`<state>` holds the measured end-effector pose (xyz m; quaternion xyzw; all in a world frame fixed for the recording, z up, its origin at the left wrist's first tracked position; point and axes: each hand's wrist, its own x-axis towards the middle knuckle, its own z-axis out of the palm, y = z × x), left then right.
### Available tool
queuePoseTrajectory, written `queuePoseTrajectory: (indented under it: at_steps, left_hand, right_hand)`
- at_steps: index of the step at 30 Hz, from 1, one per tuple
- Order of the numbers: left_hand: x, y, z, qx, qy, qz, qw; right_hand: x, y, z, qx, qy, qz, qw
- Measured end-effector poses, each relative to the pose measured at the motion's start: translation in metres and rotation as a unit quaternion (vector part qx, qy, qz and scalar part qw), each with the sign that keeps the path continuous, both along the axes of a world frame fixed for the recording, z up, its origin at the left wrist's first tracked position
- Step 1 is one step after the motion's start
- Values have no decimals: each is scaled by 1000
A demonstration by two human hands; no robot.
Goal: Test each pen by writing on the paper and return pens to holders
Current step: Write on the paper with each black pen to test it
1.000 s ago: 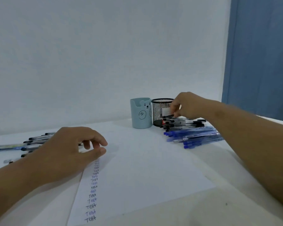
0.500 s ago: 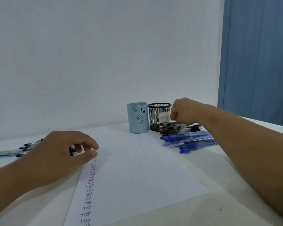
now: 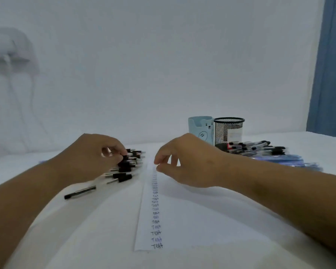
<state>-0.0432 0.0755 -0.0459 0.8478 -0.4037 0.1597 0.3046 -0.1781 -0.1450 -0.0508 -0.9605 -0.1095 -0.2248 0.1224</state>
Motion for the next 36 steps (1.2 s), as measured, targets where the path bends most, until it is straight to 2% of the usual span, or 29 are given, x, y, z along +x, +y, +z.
queuePoseTrajectory:
  at_steps: [3,8,12,16,23,31,36]
  left_hand:
    - [25,25,0,25,5,80,996]
    - [58,63,-3,105,64,170,978]
    - [68,76,-9,123,95,203,967]
    - [77,76,-20,94,86,224,966]
    - [89,75,-33,131,78,256,954]
    - [89,82,-31,116,50,298,946]
    - [81,82,-17,4,4,416,909]
  right_hand:
    - [5,26,-12,15,6,69,997]
    - [7,38,-27,-30,9,132,991]
    - [8,40,-30,-45,25,152,987]
    - [8,40,-30,-54,15,164,985]
    - [6,38,-31,-56,16,172,983]
    - [7,37,-31,-53,17,179,982]
    - [8,37,-31,-50,17,180,982]
